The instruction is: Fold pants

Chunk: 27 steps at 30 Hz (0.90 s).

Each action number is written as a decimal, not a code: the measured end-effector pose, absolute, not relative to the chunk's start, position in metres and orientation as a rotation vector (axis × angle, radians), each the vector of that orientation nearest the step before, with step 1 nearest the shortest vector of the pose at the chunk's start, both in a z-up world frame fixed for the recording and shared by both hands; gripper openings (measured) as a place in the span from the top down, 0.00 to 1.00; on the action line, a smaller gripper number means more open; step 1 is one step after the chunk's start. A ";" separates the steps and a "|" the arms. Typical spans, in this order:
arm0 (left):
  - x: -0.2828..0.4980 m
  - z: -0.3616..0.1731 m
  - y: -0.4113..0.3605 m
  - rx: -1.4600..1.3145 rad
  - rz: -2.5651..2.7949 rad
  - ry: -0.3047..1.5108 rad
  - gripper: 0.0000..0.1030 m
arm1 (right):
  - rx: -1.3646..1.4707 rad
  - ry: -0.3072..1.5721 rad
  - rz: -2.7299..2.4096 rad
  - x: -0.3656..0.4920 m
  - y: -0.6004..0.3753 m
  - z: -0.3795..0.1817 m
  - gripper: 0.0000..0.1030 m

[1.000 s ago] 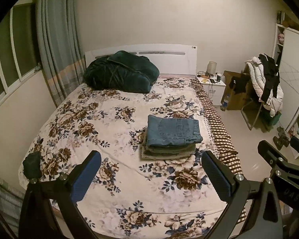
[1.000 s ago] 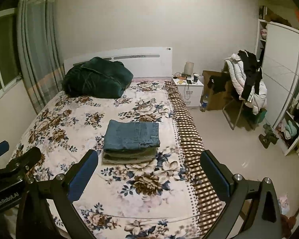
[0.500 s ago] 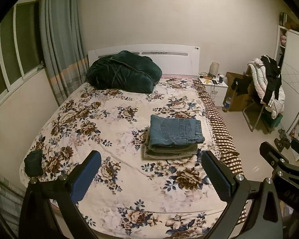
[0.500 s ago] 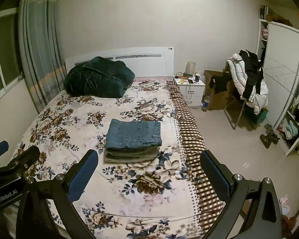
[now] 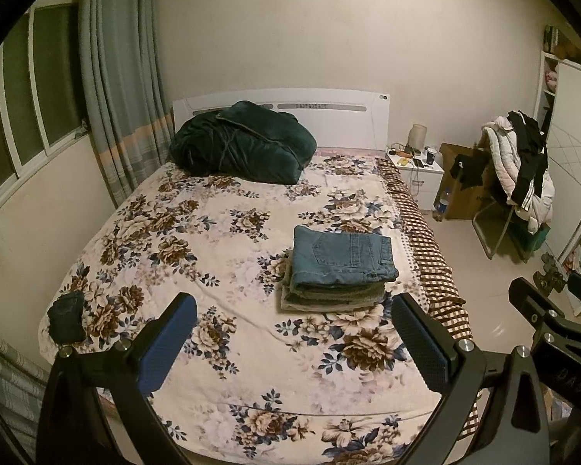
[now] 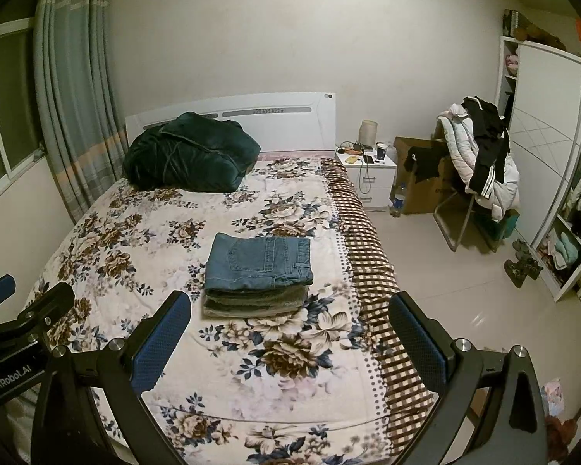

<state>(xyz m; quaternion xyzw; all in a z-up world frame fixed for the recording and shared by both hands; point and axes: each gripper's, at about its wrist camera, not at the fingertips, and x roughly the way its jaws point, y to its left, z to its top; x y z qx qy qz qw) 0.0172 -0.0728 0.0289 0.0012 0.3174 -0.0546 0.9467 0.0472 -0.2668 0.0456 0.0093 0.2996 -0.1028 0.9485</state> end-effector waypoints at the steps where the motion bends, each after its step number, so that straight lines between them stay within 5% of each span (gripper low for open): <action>1: 0.017 0.029 -0.073 0.002 -0.109 0.644 0.00 | 0.019 0.609 -0.208 0.048 -0.267 0.046 0.00; 27: 0.012 0.038 -0.079 0.000 -0.088 0.609 0.00 | 0.025 0.608 -0.221 0.040 -0.262 0.045 0.00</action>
